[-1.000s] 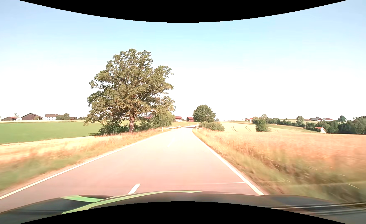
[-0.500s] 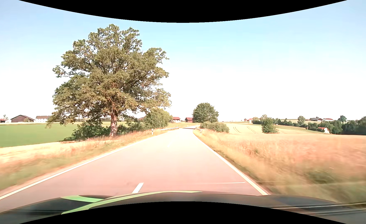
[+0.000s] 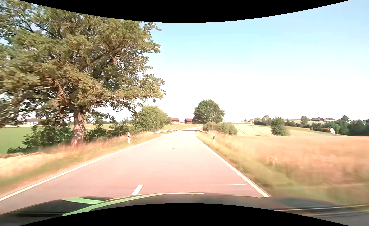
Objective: Follow the waypoints while adhering to traffic rules and regulations
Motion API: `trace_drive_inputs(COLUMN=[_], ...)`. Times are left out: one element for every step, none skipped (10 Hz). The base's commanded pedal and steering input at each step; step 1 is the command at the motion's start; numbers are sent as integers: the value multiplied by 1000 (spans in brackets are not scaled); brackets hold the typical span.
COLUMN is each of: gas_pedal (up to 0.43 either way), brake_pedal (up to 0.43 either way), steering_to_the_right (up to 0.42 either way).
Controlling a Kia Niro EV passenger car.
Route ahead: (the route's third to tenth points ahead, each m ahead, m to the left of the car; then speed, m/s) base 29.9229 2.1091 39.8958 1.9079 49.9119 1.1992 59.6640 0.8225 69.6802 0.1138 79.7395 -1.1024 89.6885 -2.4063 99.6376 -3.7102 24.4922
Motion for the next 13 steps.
trace_drive_inputs(gas_pedal=[150, 150, 150, 150, 150, 150, 150, 150, 150, 150, 150, 150, 150], brake_pedal=[0, 0, 0, 0, 0, 0, 0, 0, 0, 0, 0, 0, 0], steering_to_the_right=[5, 5, 4, 5, 5, 5, 5, 5, 5, 5, 6, 6, 7])
